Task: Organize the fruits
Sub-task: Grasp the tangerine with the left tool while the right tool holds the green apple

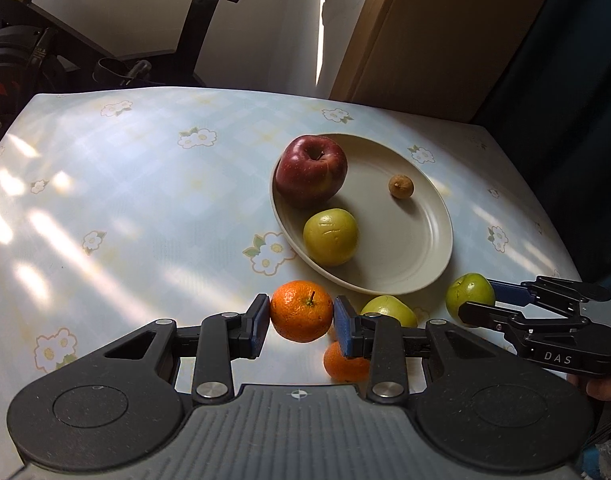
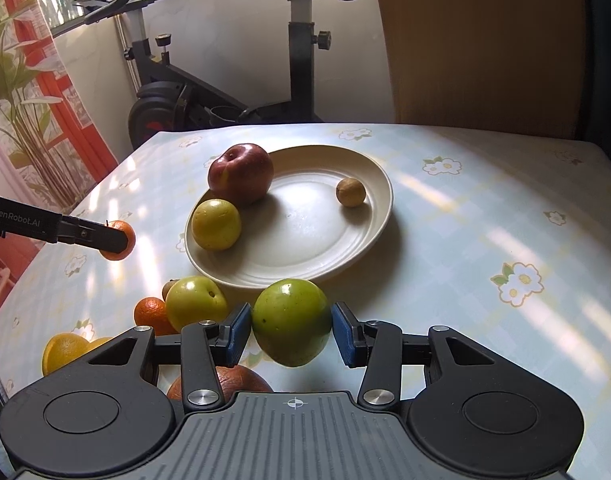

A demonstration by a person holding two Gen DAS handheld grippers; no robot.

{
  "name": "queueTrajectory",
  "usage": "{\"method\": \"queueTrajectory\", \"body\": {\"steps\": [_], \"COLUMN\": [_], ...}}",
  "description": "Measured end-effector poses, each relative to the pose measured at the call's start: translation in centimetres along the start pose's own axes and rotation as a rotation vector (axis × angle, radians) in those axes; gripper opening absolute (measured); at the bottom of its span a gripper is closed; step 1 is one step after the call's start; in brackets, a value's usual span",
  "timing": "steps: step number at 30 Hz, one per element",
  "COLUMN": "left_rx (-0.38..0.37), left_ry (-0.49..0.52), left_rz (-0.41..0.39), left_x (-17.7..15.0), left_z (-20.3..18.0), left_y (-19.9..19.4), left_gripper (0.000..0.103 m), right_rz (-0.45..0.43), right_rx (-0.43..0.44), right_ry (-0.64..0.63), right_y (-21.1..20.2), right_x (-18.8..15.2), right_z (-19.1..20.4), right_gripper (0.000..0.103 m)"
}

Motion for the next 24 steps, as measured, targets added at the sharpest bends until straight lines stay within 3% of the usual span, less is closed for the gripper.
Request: {"method": "queueTrajectory", "body": {"steps": [10,24], "left_rx": [0.003,0.021], "left_ry": [0.02,0.011], "left_rz": [-0.053,-0.018], "left_x": [3.8,6.2], "left_z": [-1.7,-2.2], "left_y": [1.2,6.2], "left_gripper": [0.037,0.037], "right_rz": [-0.018,0.037], "right_rx": [-0.019,-0.054], "right_ry": [-0.042,-0.197], "right_y": [0.4,5.0], "right_x": [2.0,5.6], "right_z": [-1.3,-3.3], "right_gripper": [0.041,0.041]}}
Point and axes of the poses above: each gripper's, at about its wrist camera, not at the fingertips, and y roughly the way its jaws point, z to its left, x to its top, the point moved 6 cm from there along y, roughly the way its jaws point, and after that the axes turned 14 degrees about -y, right-handed, at the moved point
